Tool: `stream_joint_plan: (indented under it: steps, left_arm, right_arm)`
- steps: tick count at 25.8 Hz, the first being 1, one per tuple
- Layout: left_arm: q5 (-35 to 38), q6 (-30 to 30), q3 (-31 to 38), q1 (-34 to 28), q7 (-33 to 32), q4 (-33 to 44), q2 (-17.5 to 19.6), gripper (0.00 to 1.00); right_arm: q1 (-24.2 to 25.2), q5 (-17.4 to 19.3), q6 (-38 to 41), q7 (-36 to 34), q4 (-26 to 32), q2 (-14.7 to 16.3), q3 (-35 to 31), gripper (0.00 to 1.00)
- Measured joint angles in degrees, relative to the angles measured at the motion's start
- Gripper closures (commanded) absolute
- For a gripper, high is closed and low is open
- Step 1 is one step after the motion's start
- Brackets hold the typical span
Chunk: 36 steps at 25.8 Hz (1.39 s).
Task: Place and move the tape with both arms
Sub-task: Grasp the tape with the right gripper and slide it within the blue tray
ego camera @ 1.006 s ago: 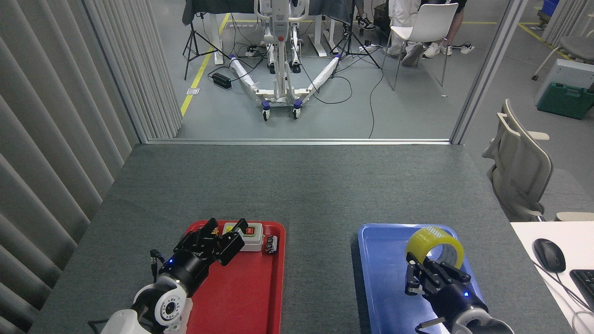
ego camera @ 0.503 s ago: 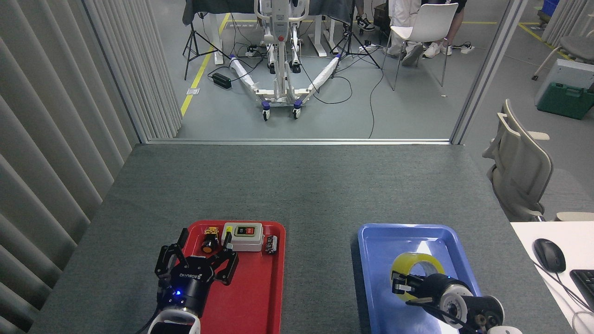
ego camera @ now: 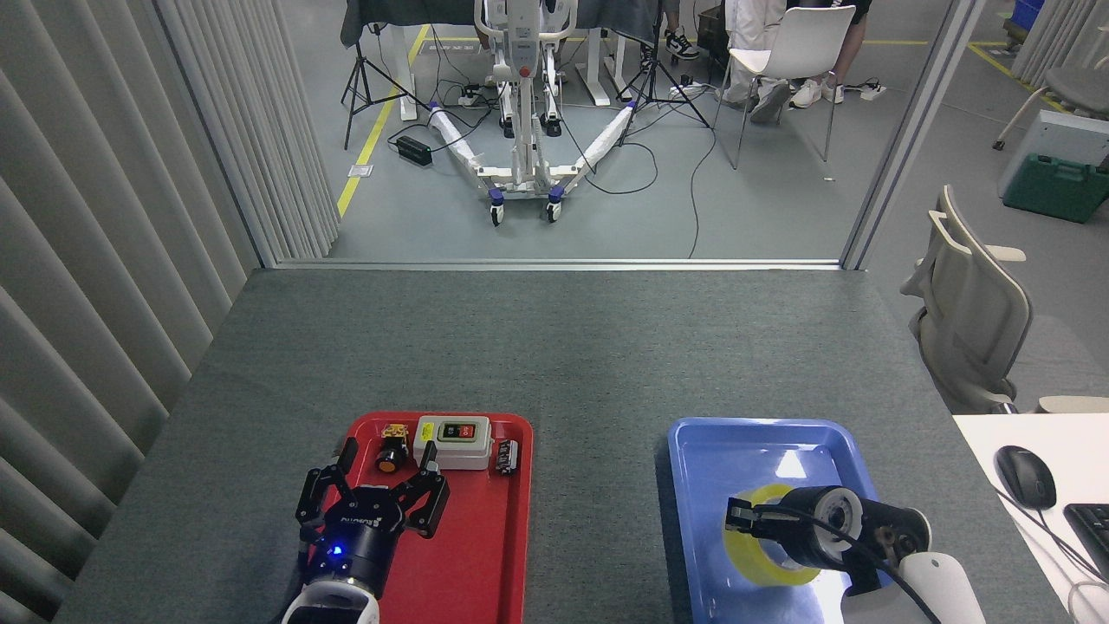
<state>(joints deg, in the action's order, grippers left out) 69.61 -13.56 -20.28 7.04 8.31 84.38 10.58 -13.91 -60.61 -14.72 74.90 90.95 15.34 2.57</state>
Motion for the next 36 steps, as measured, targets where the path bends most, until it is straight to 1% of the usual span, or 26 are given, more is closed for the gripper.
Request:
stream_joint_plan:
  steps: [5,9,15,19,29,30,31,33,34,36]
  left_arm:
    - [-1.26,-0.17,-0.17,0.34,-0.01,-0.18,-0.13,0.01]
    - [-5.16,0.4,-0.25,0.47,0.09,-0.41,-0.19,0.01]
    - [-7.31,0.56,-0.2,0.61,0.57,-0.71,-0.46,0.01]
    - [-7.5,0.62,-0.14,0.91,0.73,-0.55,-0.46,0.01]
    - [-7.56,0.73,-0.13,1.02,0.79,-0.58,-0.4,0.01]
    - [-7.54,0.7,-0.14,1.02,0.79,-0.57,-0.41,0.01]
    - [-7.54,0.7,-0.13,1.02,0.79,-0.55,-0.43,0.01]
    - [-7.54,0.61,-0.12,1.0,0.79,-0.57,-0.46,0.01]
    - [-7.54,0.61,-0.14,0.99,0.79,-0.58,-0.46,0.01]
    - [-7.54,0.61,-0.22,0.99,0.96,-0.5,-0.41,0.01]
  right_arm:
    - [-2.14,0.32,-7.72,5.89,-2.5,0.44,0.85,1.0]
    - [-4.4,0.14,-10.81,8.58,-6.57,1.74,1.7,1.0]
    - [-8.75,0.54,-11.78,9.32,-13.53,4.65,5.5,1.0]
    - [-10.95,0.94,-11.82,9.46,-17.39,5.4,7.77,1.0]
    - [-13.38,1.06,-11.94,8.78,-20.55,5.52,11.02,0.99]
    - [-13.5,1.02,-11.94,8.7,-20.69,5.53,11.27,0.82]
    - [-13.53,0.88,-11.94,8.52,-20.86,5.55,11.5,0.69]
    - [-13.61,0.59,-11.96,7.75,-21.14,5.58,11.81,0.49]
    - [-13.61,0.47,-11.96,7.37,-21.27,5.6,11.94,0.34]
    - [-13.61,0.31,-11.96,6.68,-21.47,5.63,12.33,0.0]
